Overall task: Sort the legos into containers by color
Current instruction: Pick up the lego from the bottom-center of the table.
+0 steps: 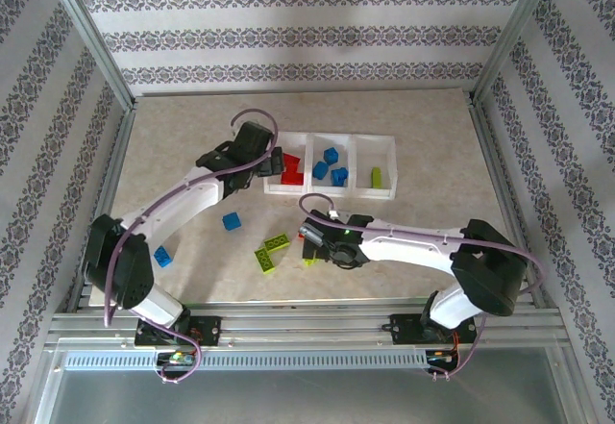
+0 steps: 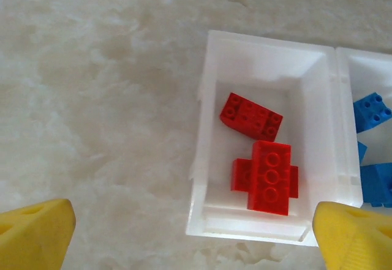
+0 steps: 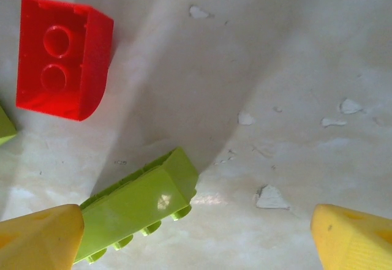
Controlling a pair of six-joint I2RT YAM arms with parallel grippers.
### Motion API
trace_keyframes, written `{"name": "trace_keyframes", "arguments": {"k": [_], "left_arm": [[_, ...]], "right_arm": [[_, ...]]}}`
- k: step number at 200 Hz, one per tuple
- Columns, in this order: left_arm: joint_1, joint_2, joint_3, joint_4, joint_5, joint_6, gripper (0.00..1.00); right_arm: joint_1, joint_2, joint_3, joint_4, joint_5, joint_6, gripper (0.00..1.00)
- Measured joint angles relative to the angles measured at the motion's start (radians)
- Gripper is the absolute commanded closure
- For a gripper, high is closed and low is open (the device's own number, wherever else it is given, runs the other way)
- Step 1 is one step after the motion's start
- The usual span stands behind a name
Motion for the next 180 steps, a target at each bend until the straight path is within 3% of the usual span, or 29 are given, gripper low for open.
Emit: {"name": "trace_keyframes", "arguments": {"k": [46,141,180], "left_arm": [[0.019,-0.103,-0.117,0.027,-0.014,-0.024,0.00],[0.045,-0.143,-0.193,0.034,-0.014,-0.045,0.00],[0.053,-0.155,-0.218,0.040,-0.001,-0.054,0.00]], "right_arm": [[0.005,0.046,0.030,0.022,-0.021,0.000,0.05],[0.027,0.124,0.079,0.038,-0.046,-0.001,0.09],[0.032,0.177,0.084,0.021,-0.040,0.005,0.21]]}}
